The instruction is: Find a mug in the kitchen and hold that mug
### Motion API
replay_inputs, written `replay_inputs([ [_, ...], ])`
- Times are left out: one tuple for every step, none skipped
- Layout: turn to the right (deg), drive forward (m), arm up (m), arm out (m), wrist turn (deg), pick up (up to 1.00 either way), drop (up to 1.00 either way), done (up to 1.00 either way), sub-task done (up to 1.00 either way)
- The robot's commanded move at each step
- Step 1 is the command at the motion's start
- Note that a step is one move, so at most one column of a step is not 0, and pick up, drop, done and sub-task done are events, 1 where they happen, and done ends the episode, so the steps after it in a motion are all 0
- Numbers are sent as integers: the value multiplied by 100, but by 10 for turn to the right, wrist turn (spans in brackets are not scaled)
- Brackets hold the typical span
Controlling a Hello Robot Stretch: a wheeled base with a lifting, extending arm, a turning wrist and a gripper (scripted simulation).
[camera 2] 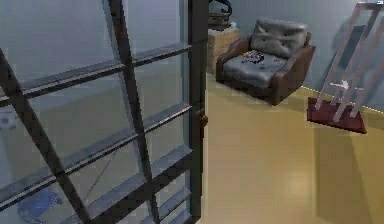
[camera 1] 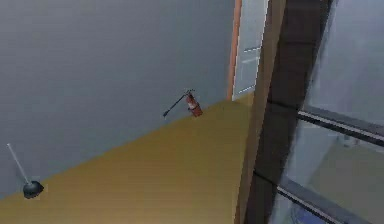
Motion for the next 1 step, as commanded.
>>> replay_inputs([
  [-210,0,0,0,0,0,0,0,0],
])
